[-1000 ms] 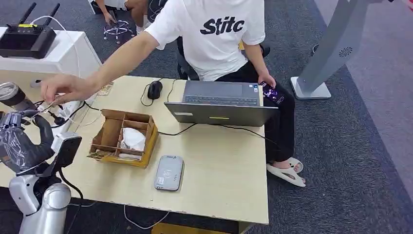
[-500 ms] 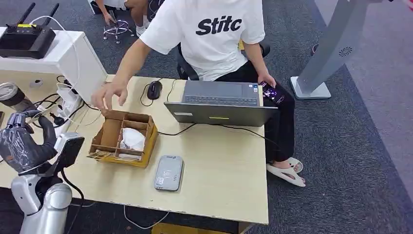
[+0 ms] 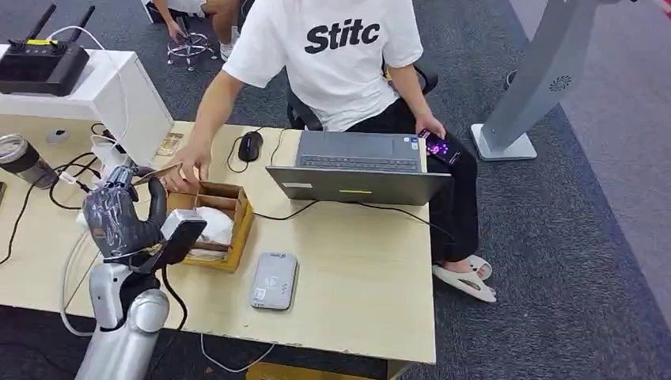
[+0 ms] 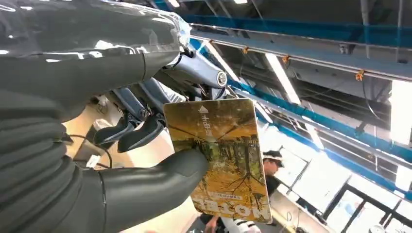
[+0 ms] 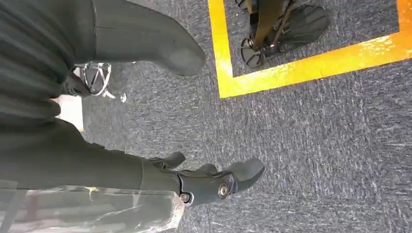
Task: Pass the card to the sensor for recognition and then transmit it.
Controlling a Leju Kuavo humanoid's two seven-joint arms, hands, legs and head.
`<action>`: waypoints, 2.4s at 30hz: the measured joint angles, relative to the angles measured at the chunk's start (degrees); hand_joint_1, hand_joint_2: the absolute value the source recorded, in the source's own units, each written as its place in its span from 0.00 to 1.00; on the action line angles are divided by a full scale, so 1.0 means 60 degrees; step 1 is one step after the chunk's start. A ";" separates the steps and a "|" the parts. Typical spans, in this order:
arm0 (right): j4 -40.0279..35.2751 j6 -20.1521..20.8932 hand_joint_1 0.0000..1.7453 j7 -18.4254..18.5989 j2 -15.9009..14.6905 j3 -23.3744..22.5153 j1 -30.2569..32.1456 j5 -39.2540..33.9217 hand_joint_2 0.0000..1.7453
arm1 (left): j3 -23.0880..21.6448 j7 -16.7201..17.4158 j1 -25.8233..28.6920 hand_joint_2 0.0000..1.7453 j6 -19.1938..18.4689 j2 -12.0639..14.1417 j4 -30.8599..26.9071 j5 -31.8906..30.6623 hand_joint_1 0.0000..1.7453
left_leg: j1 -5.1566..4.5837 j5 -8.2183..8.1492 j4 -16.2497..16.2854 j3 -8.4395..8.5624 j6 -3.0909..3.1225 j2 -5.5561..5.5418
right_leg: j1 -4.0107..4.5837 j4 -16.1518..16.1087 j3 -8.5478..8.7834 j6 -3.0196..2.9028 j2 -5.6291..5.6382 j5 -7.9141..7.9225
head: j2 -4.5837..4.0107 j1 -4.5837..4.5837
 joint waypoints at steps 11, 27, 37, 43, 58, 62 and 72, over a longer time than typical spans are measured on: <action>0.0000 -0.0004 0.00 0.0007 0.0007 0.0000 0.0007 -0.0036 1.00 | -0.1800 0.0554 -0.0051 1.00 -0.2117 -0.0437 0.0066 -0.0368 1.00 | -0.0003 0.0000 0.0000 -0.0008 0.0001 -0.0002 | -0.0003 -0.0001 0.0001 0.0001 -0.0004 0.0000 | 0.0000 0.0000; 0.0000 -0.0040 0.00 -0.0102 0.0168 -0.0251 0.0122 -0.0291 1.00 | -0.3737 0.1541 0.1435 1.00 -0.3552 0.0142 -0.1286 -0.0838 1.00 | 0.0000 -0.0003 -0.0008 -0.0014 0.0003 -0.0002 | 0.0000 0.0001 -0.0008 0.0001 -0.0005 -0.0006 | 0.0000 0.0000; 0.0000 -0.0080 0.00 -0.0055 0.0215 -0.0353 0.0135 -0.0291 1.00 | -0.3890 0.2651 0.1883 1.00 -0.3726 0.0536 -0.1490 -0.1926 1.00 | -0.0002 -0.0004 -0.0007 -0.0016 0.0004 -0.0002 | -0.0002 0.0001 -0.0010 0.0003 -0.0006 -0.0007 | 0.0000 0.0003; 0.0000 -0.0087 0.00 0.0000 0.0233 -0.0455 0.0137 -0.0208 1.00 | -0.3890 0.3341 0.2044 1.00 -0.3599 0.0677 -0.1155 -0.3064 1.00 | 0.0000 -0.0004 -0.0008 -0.0016 0.0004 -0.0002 | -0.0001 0.0001 -0.0010 0.0003 -0.0006 -0.0008 | 0.0000 0.0000; -0.0004 -0.0040 0.00 0.0109 0.0237 -0.0470 0.0127 0.0175 1.00 | -0.3653 0.3657 0.1913 1.00 -0.2815 0.0369 0.0828 -0.3825 1.00 | -0.0002 -0.0004 -0.0007 -0.0016 0.0004 -0.0002 | -0.0002 0.0000 -0.0009 0.0004 -0.0006 -0.0008 | 0.0000 0.0000; -0.0004 -0.0015 0.00 0.0109 0.0237 -0.0470 0.0128 0.0204 1.00 | -0.3552 0.3657 0.1789 1.00 -0.2656 0.0212 0.1398 -0.3938 1.00 | -0.0002 -0.0004 -0.0007 -0.0016 0.0004 -0.0002 | -0.0002 0.0000 -0.0009 0.0004 -0.0006 -0.0007 | 0.0000 0.0000; -0.0004 0.0004 0.00 0.0120 0.0237 -0.0470 0.0124 0.0404 1.00 | -0.3086 0.2947 0.1443 1.00 -0.2011 -0.0091 0.2327 -0.3537 1.00 | -0.0001 -0.0003 -0.0007 -0.0015 0.0003 -0.0003 | -0.0001 0.0001 -0.0008 0.0003 -0.0006 -0.0007 | 0.0000 0.0000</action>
